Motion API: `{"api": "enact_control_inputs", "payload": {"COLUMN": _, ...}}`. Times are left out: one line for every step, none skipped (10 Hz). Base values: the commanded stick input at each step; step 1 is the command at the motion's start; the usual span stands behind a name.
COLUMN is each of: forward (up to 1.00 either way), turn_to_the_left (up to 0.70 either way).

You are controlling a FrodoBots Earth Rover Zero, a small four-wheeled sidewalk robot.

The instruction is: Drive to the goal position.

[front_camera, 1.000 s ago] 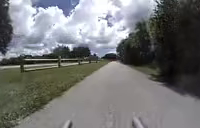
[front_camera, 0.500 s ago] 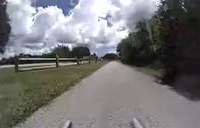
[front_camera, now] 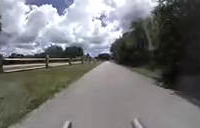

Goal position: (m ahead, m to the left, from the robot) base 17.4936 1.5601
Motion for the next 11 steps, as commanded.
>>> {"api": "enact_control_inputs", "payload": {"forward": 0.7, "turn_to_the_left": 0.01}}
{"api": "enact_control_inputs", "payload": {"forward": 0.7, "turn_to_the_left": 0.01}}
{"api": "enact_control_inputs", "payload": {"forward": 0.7, "turn_to_the_left": 0.01}}
{"api": "enact_control_inputs", "payload": {"forward": 0.7, "turn_to_the_left": 0.01}}
{"api": "enact_control_inputs", "payload": {"forward": 0.7, "turn_to_the_left": 0.01}}
{"api": "enact_control_inputs", "payload": {"forward": 0.7, "turn_to_the_left": 0.01}}
{"api": "enact_control_inputs", "payload": {"forward": 0.7, "turn_to_the_left": 0.01}}
{"api": "enact_control_inputs", "payload": {"forward": 0.7, "turn_to_the_left": 0.01}}
{"api": "enact_control_inputs", "payload": {"forward": 0.7, "turn_to_the_left": 0.01}}
{"api": "enact_control_inputs", "payload": {"forward": 0.7, "turn_to_the_left": 0.01}}
{"api": "enact_control_inputs", "payload": {"forward": 0.7, "turn_to_the_left": 0.01}}
